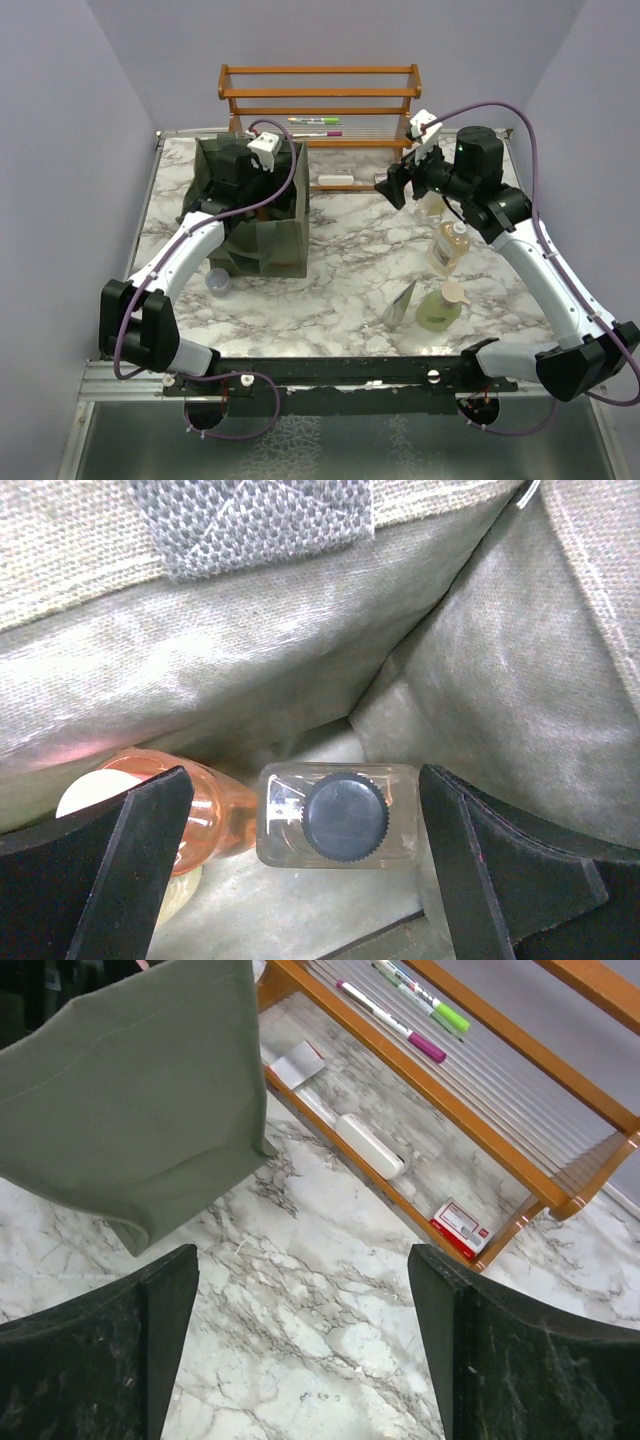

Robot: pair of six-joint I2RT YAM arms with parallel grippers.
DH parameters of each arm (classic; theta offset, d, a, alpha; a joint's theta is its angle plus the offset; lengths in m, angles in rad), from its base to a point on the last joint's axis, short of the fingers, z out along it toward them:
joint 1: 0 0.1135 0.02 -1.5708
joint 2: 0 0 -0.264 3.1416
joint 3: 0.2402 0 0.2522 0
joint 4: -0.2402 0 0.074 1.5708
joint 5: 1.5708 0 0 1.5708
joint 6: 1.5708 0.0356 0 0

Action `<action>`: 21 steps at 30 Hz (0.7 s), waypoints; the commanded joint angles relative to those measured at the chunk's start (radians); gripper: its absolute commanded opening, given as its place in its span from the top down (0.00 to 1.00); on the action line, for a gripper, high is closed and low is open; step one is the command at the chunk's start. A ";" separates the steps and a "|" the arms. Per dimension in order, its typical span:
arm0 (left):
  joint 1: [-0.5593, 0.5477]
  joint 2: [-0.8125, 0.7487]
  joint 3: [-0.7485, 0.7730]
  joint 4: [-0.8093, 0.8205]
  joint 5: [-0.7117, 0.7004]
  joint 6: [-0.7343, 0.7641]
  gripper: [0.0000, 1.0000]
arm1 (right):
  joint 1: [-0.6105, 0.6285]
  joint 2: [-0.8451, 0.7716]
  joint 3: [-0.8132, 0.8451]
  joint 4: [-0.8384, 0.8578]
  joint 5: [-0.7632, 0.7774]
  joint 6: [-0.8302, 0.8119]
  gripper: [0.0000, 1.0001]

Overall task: Place the personal care products into the canvas bag
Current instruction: Place the care product in the canvas bag.

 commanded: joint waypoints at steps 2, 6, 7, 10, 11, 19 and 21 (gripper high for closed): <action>0.004 -0.064 0.023 0.017 -0.025 0.011 0.01 | -0.050 -0.043 -0.012 -0.008 -0.043 -0.012 0.10; 0.004 -0.094 0.043 -0.006 -0.029 0.028 0.01 | -0.092 -0.064 -0.039 0.000 -0.037 -0.015 0.06; 0.004 -0.101 0.048 -0.013 -0.029 0.032 0.01 | -0.101 -0.069 -0.049 0.001 -0.035 -0.016 0.06; 0.004 -0.123 0.067 -0.035 -0.032 0.040 0.01 | -0.135 -0.090 -0.076 0.012 -0.026 -0.005 0.05; 0.004 -0.129 0.075 -0.045 -0.031 0.041 0.01 | -0.149 -0.096 -0.084 0.017 -0.019 0.006 0.04; 0.010 -0.195 0.139 -0.137 -0.049 0.052 0.01 | -0.228 -0.135 -0.179 0.063 0.198 0.018 0.01; 0.011 -0.207 0.160 -0.162 -0.067 0.074 0.01 | -0.229 -0.130 -0.199 0.072 0.272 0.000 0.01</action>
